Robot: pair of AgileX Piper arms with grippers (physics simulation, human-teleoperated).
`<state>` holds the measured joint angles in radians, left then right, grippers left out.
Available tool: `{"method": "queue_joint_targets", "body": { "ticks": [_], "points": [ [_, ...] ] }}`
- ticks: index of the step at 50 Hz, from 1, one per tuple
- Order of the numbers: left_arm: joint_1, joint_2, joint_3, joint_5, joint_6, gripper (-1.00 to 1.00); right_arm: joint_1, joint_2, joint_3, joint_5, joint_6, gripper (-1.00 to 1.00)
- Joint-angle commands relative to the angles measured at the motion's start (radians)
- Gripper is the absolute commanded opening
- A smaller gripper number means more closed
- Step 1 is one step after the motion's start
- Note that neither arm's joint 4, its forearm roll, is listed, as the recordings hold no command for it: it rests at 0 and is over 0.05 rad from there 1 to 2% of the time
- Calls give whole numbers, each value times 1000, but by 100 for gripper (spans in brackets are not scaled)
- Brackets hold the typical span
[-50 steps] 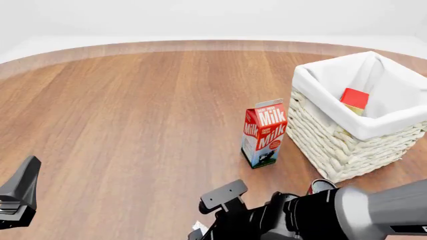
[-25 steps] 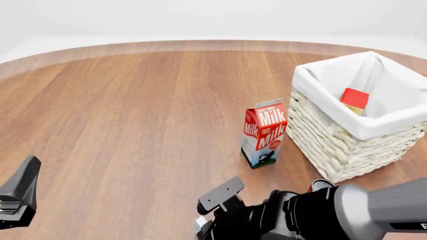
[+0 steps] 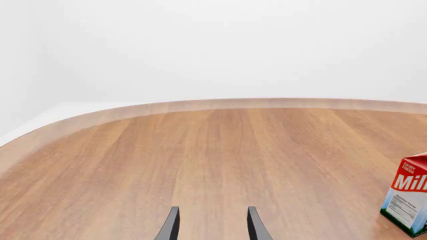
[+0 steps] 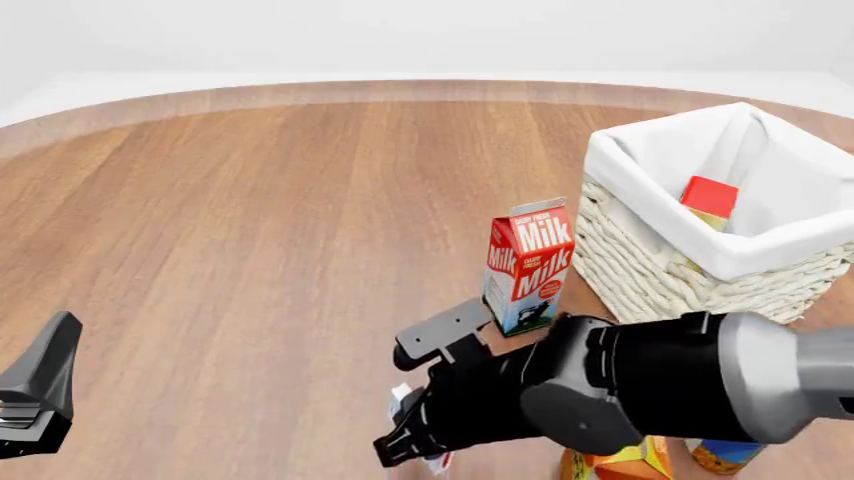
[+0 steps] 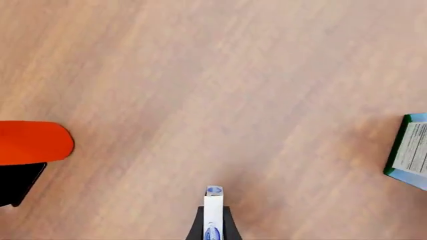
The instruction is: Pick up the cream cheese box and the butter, and put them in the basket.
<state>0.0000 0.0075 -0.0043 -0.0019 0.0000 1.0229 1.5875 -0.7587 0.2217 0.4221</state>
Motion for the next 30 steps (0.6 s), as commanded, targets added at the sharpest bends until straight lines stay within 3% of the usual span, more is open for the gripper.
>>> {"method": "queue_joint_targets", "body": {
  "ticks": [1,16,30],
  "points": [
    [0,0,0,0,0,100,-43,-68,-86,126,-80,-100],
    [0,0,0,0,0,100,-81,-144,-219,271,-199,-100],
    [0,0,0,0,0,100,-120,-201,-276,331,-274,-100]
  ]
}}
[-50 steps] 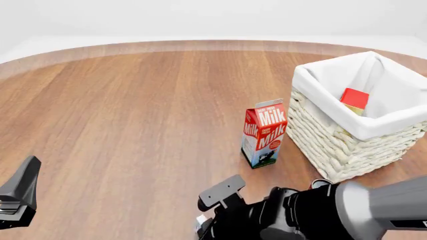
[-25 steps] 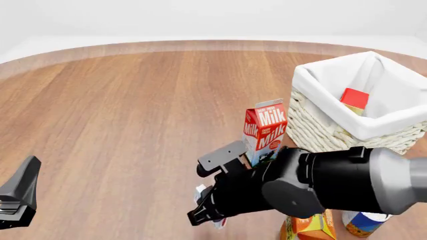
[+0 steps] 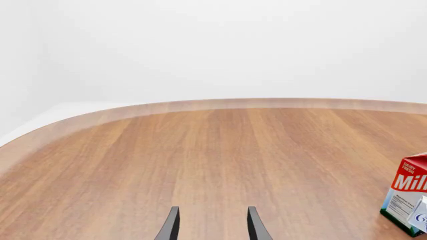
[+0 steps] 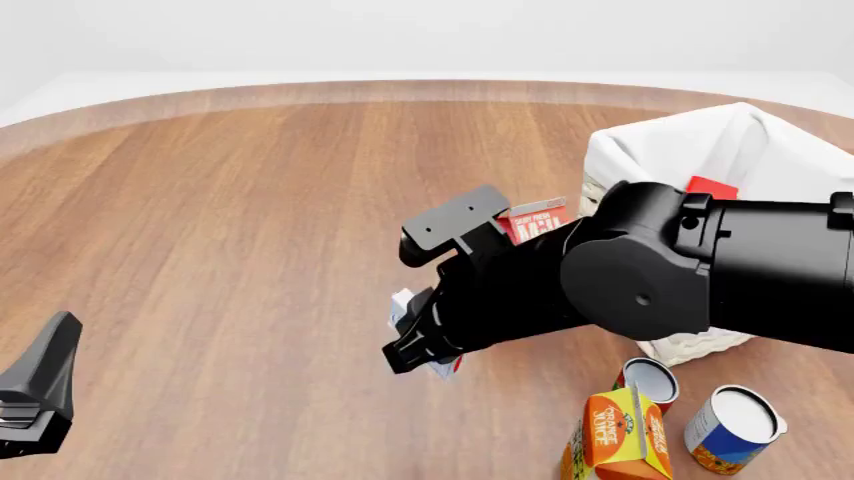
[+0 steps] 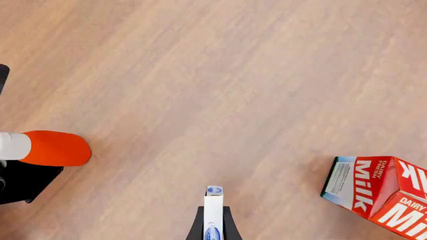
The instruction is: Pick up the cream cheese box and the butter, and put them in the basket.
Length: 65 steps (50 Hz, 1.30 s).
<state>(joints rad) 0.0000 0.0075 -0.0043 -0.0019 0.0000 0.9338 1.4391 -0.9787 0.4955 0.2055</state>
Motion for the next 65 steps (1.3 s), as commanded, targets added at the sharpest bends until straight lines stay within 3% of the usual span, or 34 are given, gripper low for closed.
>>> {"method": "queue_joint_targets", "body": {
  "ticks": [1,22,43,65],
  "points": [
    [0,0,0,0,0,100,-34,-58,-59,62,-62,-100],
    [0,0,0,0,0,100,-151,-201,-151,181,-187,-100],
    [0,0,0,0,0,100,-318,-356,-262,321,-321,-100],
    [0,0,0,0,0,100,-514,-485,-262,375,-386,-100]
  ]
}}
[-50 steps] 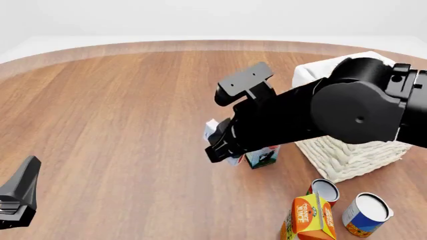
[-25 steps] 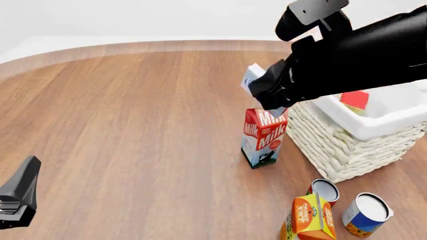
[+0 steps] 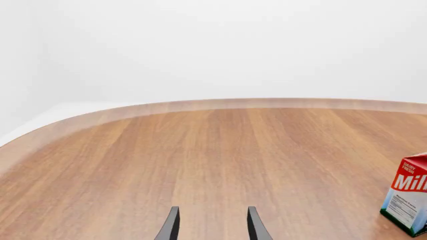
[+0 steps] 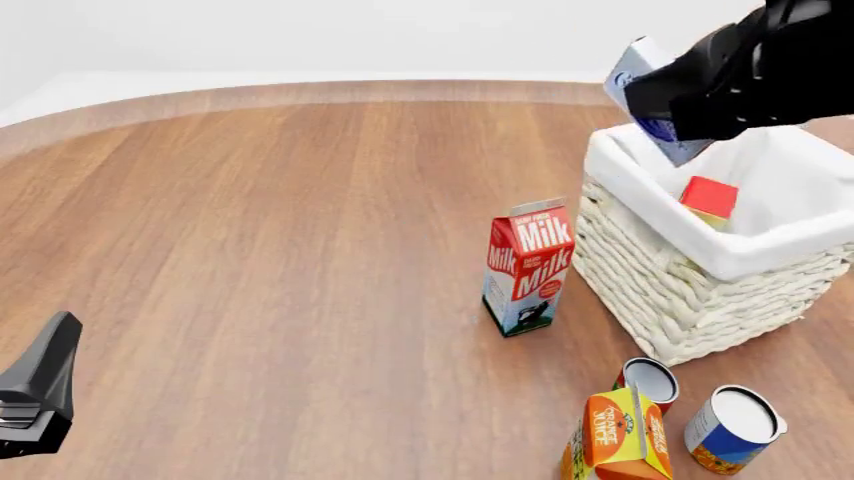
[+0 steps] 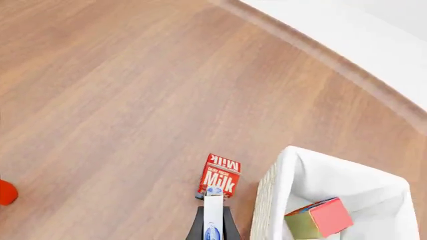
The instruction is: Pick up the cream cheese box and the butter, and put them in the basket.
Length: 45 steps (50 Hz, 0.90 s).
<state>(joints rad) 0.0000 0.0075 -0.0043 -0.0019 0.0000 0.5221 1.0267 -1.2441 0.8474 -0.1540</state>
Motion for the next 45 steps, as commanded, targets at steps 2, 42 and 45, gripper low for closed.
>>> {"method": "queue_joint_targets", "body": {
  "ticks": [2,42,45],
  "points": [
    [0,0,0,0,0,100,-114,-81,12,21,-20,-100],
    [0,0,0,0,0,100,-276,-123,59,-40,56,-100],
    [0,0,0,0,0,100,-274,-114,54,-42,53,-100]
  ]
}}
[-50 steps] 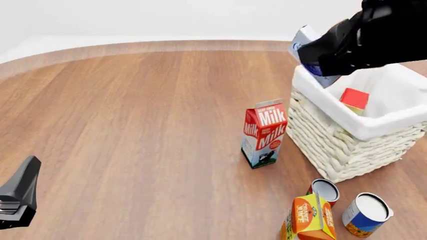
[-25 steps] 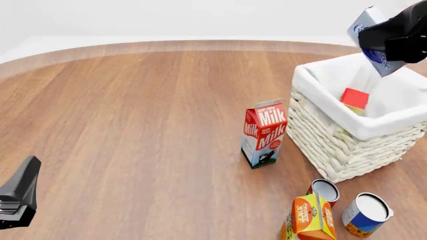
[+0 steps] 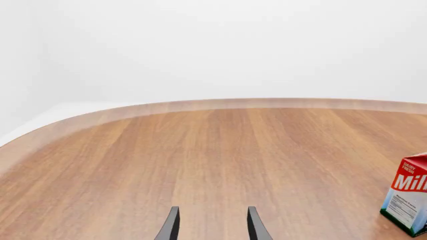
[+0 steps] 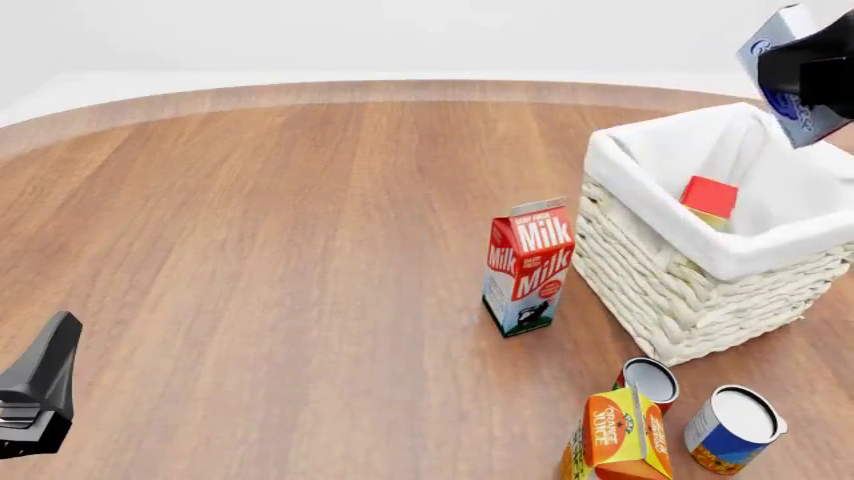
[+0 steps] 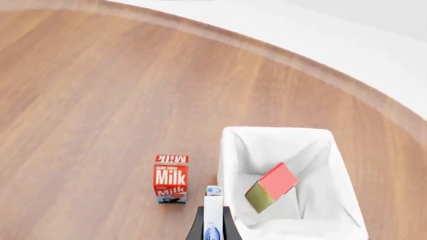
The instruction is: Pick up the cream cheese box and the butter, and put them in the basket.
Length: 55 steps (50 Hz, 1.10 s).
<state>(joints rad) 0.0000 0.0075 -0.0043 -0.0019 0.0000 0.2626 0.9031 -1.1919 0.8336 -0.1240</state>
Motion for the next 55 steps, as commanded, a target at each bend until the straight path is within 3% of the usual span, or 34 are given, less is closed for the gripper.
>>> {"method": "queue_joint_targets", "body": {
  "ticks": [1,12,33,55],
  "points": [
    [0,0,0,0,0,100,-16,13,-7,-25,23,-100],
    [0,0,0,0,0,100,-49,19,-57,-6,18,-100],
    [0,0,0,0,0,100,-133,32,17,-76,67,-100],
    [0,0,0,0,0,100,-169,72,9,-101,93,-100]
  ]
}}
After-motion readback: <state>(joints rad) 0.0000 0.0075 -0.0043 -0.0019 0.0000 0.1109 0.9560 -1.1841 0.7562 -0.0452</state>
